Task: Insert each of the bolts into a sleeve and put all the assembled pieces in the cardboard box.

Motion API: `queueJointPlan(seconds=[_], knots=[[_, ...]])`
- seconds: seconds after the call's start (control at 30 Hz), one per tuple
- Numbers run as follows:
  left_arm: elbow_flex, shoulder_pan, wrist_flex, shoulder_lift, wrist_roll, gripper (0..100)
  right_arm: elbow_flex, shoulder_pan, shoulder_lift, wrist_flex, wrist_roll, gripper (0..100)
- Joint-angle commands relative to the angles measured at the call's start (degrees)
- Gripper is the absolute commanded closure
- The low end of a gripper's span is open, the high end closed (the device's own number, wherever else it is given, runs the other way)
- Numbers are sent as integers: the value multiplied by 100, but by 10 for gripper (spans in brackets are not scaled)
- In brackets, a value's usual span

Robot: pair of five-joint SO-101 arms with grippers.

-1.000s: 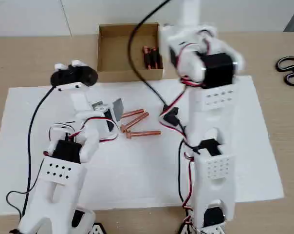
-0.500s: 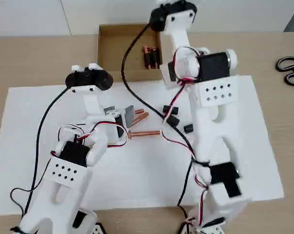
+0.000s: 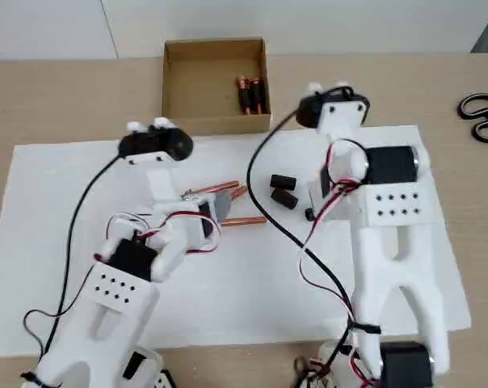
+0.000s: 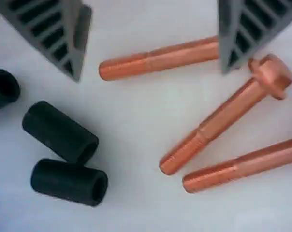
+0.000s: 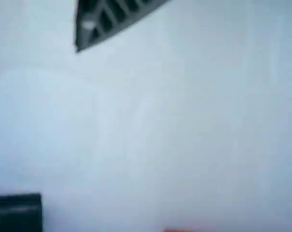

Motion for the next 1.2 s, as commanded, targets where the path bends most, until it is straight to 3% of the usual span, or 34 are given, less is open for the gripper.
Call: queueJointPlan(seconds=[0.0, 0.13, 0.33, 0.47, 0.7, 0.83, 0.97, 1.17], knots=[[-4, 571, -9, -97, 44, 820, 352, 233, -796, -119, 167, 806], [13, 967, -255, -97, -229, 821, 712, 409, -1675, -330, 404, 806], [558, 809, -1020, -105, -1319, 822, 1424, 778, -2281, -875, 475, 807], [743, 246, -1310, -123, -2242, 822, 1591, 787, -2308, -901, 457, 807], [602, -1037, -1240, -158, -2637, 822, 1609, 787, -2352, -866, 457, 807], [400, -730, -1046, -105, -3103, 822, 1609, 787, -2352, -866, 448, 807], [409, -62, -703, -105, -4404, 822, 1609, 787, -2352, -866, 448, 807], [409, 88, -466, -105, -4484, 823, 1618, 769, -2334, -857, 448, 807]])
